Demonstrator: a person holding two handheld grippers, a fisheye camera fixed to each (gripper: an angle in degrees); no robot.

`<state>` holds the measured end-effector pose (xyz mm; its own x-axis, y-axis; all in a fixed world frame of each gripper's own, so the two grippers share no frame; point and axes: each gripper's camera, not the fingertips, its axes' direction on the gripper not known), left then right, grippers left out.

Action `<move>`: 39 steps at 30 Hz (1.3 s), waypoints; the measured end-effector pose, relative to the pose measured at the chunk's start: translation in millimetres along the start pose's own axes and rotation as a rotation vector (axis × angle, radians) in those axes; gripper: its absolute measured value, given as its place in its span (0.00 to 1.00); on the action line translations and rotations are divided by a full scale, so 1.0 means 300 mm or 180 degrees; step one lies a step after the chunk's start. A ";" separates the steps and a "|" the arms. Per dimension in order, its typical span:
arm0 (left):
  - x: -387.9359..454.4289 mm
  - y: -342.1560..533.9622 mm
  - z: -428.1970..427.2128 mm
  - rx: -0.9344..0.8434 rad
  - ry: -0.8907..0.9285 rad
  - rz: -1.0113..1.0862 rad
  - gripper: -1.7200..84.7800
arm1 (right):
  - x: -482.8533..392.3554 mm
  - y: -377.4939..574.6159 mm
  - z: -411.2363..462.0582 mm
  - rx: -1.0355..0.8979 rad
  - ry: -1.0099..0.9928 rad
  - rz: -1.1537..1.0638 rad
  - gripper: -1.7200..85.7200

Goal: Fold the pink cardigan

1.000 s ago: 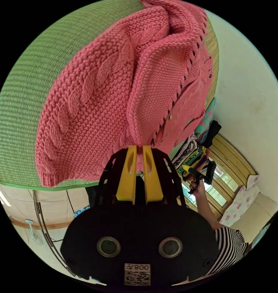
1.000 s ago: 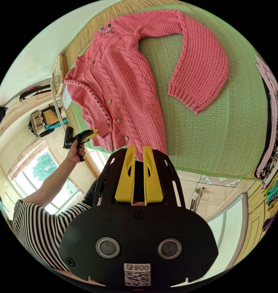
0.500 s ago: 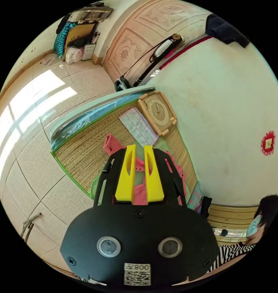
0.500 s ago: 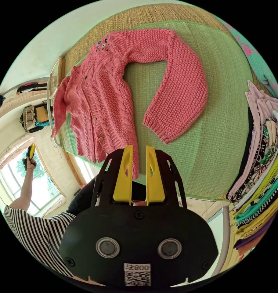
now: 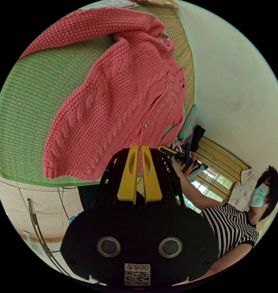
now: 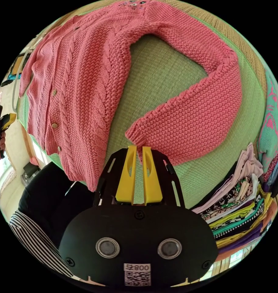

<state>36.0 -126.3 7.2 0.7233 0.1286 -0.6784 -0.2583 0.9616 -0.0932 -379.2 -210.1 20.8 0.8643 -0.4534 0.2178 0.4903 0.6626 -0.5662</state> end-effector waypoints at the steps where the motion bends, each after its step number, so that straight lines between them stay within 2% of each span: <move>1: 0.008 -0.011 0.003 -0.0043 -0.0032 0.0006 0.03 | 0.013 0.011 -0.008 -0.0004 -0.0097 0.0013 0.05; 5: 0.039 -0.030 -0.036 -0.0012 -0.0001 0.0041 0.03 | 0.106 0.098 -0.161 0.0394 -0.0450 0.0179 0.03; 7: 0.050 -0.035 -0.065 0.0022 -0.0039 0.0057 0.03 | 0.260 0.211 -0.353 0.0886 -0.0690 0.0455 0.03; 10: 0.050 -0.043 -0.112 0.0096 -0.0105 0.0022 0.03 | 0.536 0.383 -0.563 0.1383 -0.0395 0.1163 0.03; 13: 0.033 -0.049 -0.150 0.0209 -0.0152 -0.0059 0.04 | 0.782 0.542 -0.640 0.1669 -0.0389 0.1957 0.03; 17: 0.009 -0.061 -0.196 0.0464 -0.0121 -0.0211 0.06 | 0.818 0.607 -0.619 0.1992 -0.0481 0.2279 0.04; 21: 0.025 -0.106 -0.252 0.0717 -0.0055 -0.0210 0.07 | 0.670 0.443 -0.436 0.1783 -0.0949 0.1965 0.07; 25: 0.081 -0.215 -0.338 0.0858 -0.0400 -0.0120 0.06 | 0.476 0.222 -0.232 0.1406 -0.1587 0.1448 0.06; 32: 0.145 -0.449 -0.506 0.0890 -0.1421 -0.0197 0.03 | 0.216 0.021 -0.037 0.0748 -0.1499 0.0817 0.04; 34: 0.180 -0.497 -0.574 0.1120 -0.1638 -0.0212 0.03 | 0.182 0.009 0.016 0.0627 -0.1548 0.0790 0.04; 39: 0.269 -0.584 -0.690 0.1352 -0.1730 0.0029 0.03 | 0.174 0.011 0.089 0.0506 -0.1617 0.0938 0.05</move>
<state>7.2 -334.5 -182.2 0.9694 0.1339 -0.2057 -0.0729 0.9573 0.2798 -329.3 -215.5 51.6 0.8925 0.0781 0.4442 0.1991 0.8156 -0.5433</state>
